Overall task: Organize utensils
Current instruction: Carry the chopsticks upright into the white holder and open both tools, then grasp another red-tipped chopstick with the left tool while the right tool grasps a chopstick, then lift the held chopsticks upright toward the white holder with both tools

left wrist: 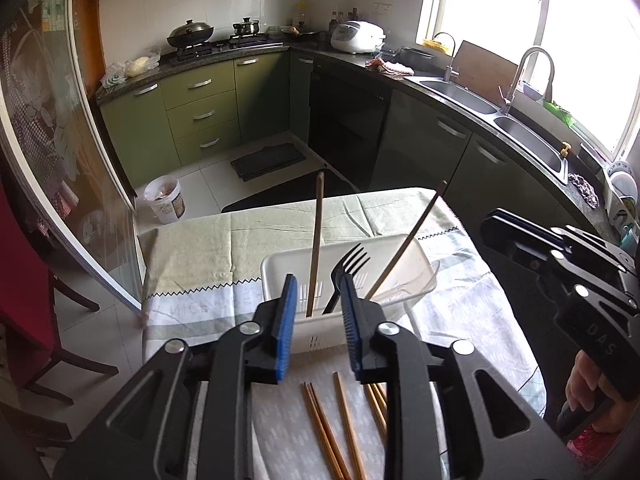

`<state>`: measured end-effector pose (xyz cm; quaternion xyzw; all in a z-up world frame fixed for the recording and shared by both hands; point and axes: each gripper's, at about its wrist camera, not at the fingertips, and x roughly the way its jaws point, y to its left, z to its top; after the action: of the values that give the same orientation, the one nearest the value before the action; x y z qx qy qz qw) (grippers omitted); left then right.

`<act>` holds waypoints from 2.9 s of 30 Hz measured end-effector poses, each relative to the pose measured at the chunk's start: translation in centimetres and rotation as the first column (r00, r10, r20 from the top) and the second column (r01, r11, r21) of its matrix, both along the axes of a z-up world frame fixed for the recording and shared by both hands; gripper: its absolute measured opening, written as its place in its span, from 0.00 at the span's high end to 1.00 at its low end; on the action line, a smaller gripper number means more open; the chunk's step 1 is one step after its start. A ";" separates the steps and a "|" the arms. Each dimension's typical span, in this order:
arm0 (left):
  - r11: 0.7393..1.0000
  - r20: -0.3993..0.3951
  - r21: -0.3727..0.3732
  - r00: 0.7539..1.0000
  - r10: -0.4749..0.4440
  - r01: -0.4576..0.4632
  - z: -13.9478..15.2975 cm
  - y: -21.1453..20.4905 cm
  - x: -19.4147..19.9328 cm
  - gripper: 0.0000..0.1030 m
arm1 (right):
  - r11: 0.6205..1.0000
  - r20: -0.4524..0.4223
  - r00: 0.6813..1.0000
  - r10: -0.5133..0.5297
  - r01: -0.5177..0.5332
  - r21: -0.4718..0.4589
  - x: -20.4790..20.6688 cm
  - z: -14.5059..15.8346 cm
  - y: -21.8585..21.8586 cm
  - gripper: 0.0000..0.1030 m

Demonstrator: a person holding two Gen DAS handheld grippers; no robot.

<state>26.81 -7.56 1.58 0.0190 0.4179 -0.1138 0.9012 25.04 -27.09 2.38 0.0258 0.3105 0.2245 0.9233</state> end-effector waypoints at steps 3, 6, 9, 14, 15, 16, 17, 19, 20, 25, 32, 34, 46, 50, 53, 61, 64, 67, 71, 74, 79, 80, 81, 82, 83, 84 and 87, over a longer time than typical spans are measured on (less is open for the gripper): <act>1.000 -0.032 -0.004 0.999 0.025 -0.025 -1.0 0.7 -2.2 0.45 | 1.000 0.030 0.999 -0.014 0.014 0.001 -3.3 -0.3 -1.8 0.78; 0.999 -0.130 -0.001 0.991 0.044 -0.044 -4.4 1.1 -4.2 0.45 | 0.999 0.033 0.999 -0.037 0.038 -0.033 -6.6 -1.8 -3.2 0.77; 0.999 -0.264 -0.016 0.964 0.045 -0.051 -9.3 1.3 -5.2 0.45 | 0.999 -0.018 0.999 -0.038 0.037 -0.026 -9.0 -4.8 -4.4 0.77; 0.996 -0.390 -0.002 0.918 0.079 -0.086 -15.4 1.2 -5.2 0.51 | 0.998 -0.118 0.992 -0.051 0.053 0.018 -11.2 -9.6 -6.5 0.77; 0.996 -0.410 0.002 0.908 0.086 -0.093 -16.1 1.3 -5.2 0.58 | 0.998 -0.131 0.990 -0.055 0.059 0.025 -11.4 -10.3 -6.8 0.77; 0.995 -0.424 0.011 0.901 0.095 -0.100 -16.7 1.2 -5.2 0.62 | 0.997 -0.145 0.988 -0.061 0.066 0.031 -11.7 -11.0 -7.1 0.77; 0.994 -0.427 0.025 0.898 0.103 -0.103 -17.1 1.2 -5.2 0.63 | 0.997 -0.158 0.986 -0.062 0.068 0.037 -11.9 -11.6 -7.5 0.77; 0.993 -0.428 0.051 0.896 0.118 -0.107 -17.8 1.4 -5.2 0.69 | 0.996 -0.174 0.983 -0.066 0.075 0.050 -12.3 -12.6 -8.0 0.77; 0.993 -0.434 0.055 0.893 0.121 -0.108 -18.0 1.4 -5.3 0.70 | 0.995 -0.177 0.982 -0.069 0.080 0.055 -12.5 -12.9 -8.3 0.77; 0.991 -0.444 0.083 0.887 0.128 -0.102 -18.8 1.6 -5.5 0.75 | 0.993 -0.193 0.978 -0.083 0.099 0.072 -12.4 -13.7 -9.2 0.77; 0.993 -0.474 0.076 0.873 0.115 -0.089 -19.3 1.1 -5.1 0.76 | 0.994 -0.205 0.976 -0.073 0.089 0.067 -11.5 -13.8 -8.4 0.77; 0.993 -0.485 0.075 0.867 0.113 -0.088 -19.5 1.0 -4.9 0.76 | 0.995 -0.211 0.975 -0.065 0.080 0.065 -11.3 -13.9 -8.0 0.77; 0.983 -0.353 0.061 0.917 0.185 -0.175 -19.7 1.8 -6.1 0.92 | 1.000 -0.222 0.975 -0.014 0.012 -0.011 -10.2 -16.5 -2.6 0.77; 0.984 -0.331 0.043 0.926 0.179 -0.175 -19.7 1.8 -6.2 0.94 | 0.998 -0.272 0.962 0.017 -0.032 -0.053 -8.4 -17.6 -0.2 0.77; 0.985 -0.307 0.038 0.936 0.171 -0.167 -18.8 1.9 -6.1 0.94 | 0.995 -0.332 0.942 0.051 -0.075 -0.061 -6.9 -18.4 0.9 0.77; 0.989 -0.286 0.021 0.947 0.147 -0.147 -17.2 2.4 -6.1 0.94 | 0.988 -0.423 0.904 0.060 -0.116 -0.107 -4.6 -19.9 2.6 0.80; 0.990 -0.289 0.013 0.947 0.138 -0.140 -17.3 2.7 -6.2 0.94 | 0.981 -0.438 0.898 0.047 -0.125 -0.149 -4.4 -20.6 3.1 0.84; 0.992 -0.294 0.009 0.948 0.126 -0.129 -17.4 2.9 -6.5 0.94 | 0.975 -0.443 0.895 0.046 -0.137 -0.175 -4.5 -20.9 3.5 0.84; 0.992 -0.289 0.007 0.950 0.120 -0.123 -17.3 3.0 -6.3 0.94 | 0.963 -0.441 0.897 0.042 -0.154 -0.223 -4.3 -20.7 4.4 0.84; 0.993 -0.279 0.003 0.953 0.116 -0.120 -17.0 3.1 -6.5 0.94 | 0.956 -0.437 0.899 0.025 -0.150 -0.253 -3.9 -20.8 5.2 0.85; 0.993 -0.275 0.001 0.955 0.111 -0.115 -16.9 3.1 -6.8 0.94 | 0.948 -0.417 0.909 -0.004 -0.129 -0.291 -3.2 -21.3 6.4 0.89; 0.993 -0.275 0.001 0.955 0.111 -0.115 -16.9 3.1 -6.8 0.94 | 0.946 -0.404 0.915 -0.008 -0.124 -0.299 -3.3 -21.3 6.6 0.90; 0.993 -0.274 0.000 0.955 0.110 -0.115 -16.9 3.1 -6.8 0.94 | 0.947 -0.393 0.920 -0.010 -0.118 -0.300 -3.4 -21.3 6.6 0.91; 0.994 -0.274 -0.002 0.956 0.109 -0.114 -16.9 3.1 -6.8 0.94 | 0.950 -0.390 0.921 -0.011 -0.112 -0.292 -3.6 -21.3 6.6 0.92; 0.994 -0.272 -0.003 0.956 0.108 -0.113 -16.8 3.1 -6.8 0.94 | 0.957 -0.393 0.920 -0.013 -0.103 -0.273 -3.7 -21.3 6.3 0.93; 0.994 -0.270 -0.004 0.957 0.107 -0.112 -16.7 3.1 -6.9 0.94 | 0.964 -0.392 0.920 -0.012 -0.093 -0.248 -3.7 -21.1 6.1 0.93; 0.994 -0.259 -0.004 0.961 0.101 -0.105 -16.3 3.1 -7.1 0.94 | 0.977 -0.372 0.928 -0.007 -0.073 -0.200 -4.1 -19.9 4.8 0.93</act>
<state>19.74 -4.41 -14.74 -0.0257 0.5313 -0.0719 0.8437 20.97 -22.31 -17.50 -0.0354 0.5014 0.1970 0.8417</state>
